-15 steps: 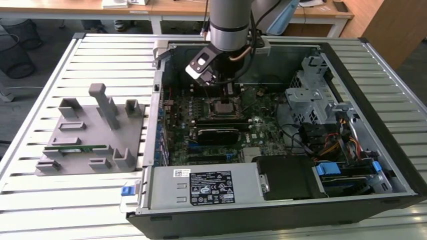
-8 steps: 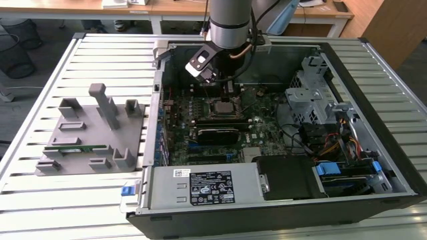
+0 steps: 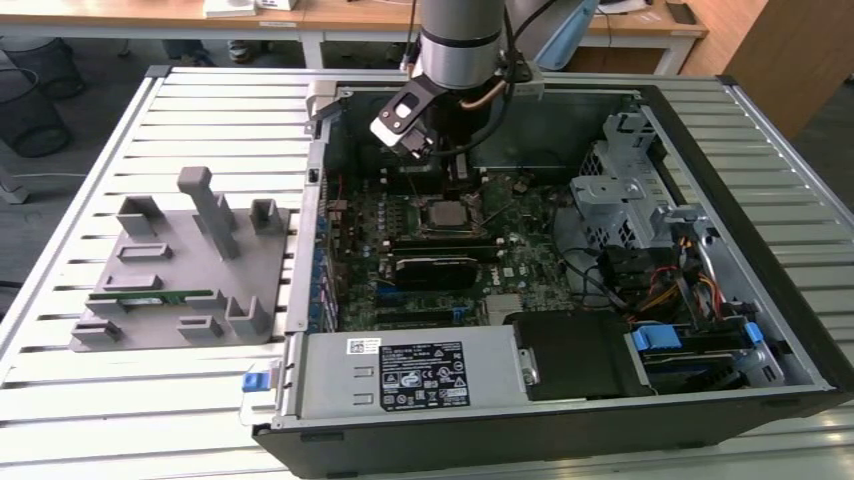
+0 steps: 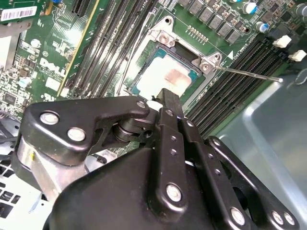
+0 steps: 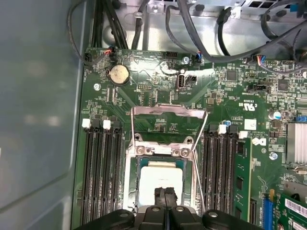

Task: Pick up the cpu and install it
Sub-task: 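Close the cpu cover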

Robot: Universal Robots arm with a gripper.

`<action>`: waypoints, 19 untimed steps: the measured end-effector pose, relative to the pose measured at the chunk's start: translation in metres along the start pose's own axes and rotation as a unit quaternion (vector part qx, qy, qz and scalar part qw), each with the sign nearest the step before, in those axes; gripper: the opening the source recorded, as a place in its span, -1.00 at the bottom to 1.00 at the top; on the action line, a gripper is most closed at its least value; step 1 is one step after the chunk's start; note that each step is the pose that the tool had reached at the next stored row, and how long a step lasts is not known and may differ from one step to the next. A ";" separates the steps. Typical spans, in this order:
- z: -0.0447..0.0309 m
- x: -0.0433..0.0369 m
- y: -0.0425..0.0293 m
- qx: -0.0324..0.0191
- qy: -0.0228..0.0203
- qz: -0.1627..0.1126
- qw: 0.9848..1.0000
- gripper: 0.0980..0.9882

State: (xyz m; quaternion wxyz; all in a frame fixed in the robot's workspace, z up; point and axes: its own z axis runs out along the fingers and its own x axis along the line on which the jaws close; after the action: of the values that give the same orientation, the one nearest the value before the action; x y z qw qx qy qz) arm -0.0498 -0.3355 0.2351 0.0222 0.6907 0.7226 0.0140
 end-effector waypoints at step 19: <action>-0.0124 -0.0090 0.0020 0.000 0.002 0.000 1.000 -0.98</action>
State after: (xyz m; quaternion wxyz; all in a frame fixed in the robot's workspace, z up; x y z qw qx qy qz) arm -0.0480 -0.3442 0.2476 0.0203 0.6908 0.7226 0.0153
